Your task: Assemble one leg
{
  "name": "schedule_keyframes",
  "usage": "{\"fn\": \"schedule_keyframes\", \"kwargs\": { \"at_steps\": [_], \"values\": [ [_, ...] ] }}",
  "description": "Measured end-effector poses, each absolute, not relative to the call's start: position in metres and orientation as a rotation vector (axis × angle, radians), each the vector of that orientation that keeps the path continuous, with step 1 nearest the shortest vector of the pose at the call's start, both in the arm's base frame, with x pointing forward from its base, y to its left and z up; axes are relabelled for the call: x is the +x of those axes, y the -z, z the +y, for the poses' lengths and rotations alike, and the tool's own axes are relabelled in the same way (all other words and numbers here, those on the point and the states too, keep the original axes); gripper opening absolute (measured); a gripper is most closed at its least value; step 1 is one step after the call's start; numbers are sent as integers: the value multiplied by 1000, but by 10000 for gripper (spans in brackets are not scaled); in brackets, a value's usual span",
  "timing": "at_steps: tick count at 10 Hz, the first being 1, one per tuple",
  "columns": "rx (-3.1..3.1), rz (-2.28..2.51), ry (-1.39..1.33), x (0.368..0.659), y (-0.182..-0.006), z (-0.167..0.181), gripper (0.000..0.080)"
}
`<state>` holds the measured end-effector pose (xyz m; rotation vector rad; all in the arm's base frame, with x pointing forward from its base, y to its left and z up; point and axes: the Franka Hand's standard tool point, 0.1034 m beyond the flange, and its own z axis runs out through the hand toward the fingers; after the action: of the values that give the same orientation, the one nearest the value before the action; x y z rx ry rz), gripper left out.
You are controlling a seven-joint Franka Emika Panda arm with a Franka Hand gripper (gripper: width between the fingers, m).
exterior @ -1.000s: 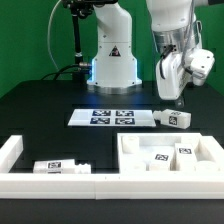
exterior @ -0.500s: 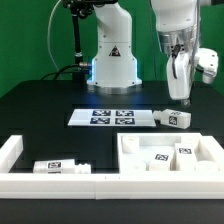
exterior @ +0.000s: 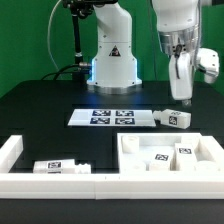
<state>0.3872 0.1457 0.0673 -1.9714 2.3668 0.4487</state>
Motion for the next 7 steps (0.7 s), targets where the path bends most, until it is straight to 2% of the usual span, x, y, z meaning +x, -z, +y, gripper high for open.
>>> {"fn": "schedule_keyframes", "kwargs": {
  "at_steps": [3,7],
  "values": [
    [-2240,2071,-386,386,-67,151,648],
    [-2327,1983,-406,382,-67,154,648]
  ]
}}
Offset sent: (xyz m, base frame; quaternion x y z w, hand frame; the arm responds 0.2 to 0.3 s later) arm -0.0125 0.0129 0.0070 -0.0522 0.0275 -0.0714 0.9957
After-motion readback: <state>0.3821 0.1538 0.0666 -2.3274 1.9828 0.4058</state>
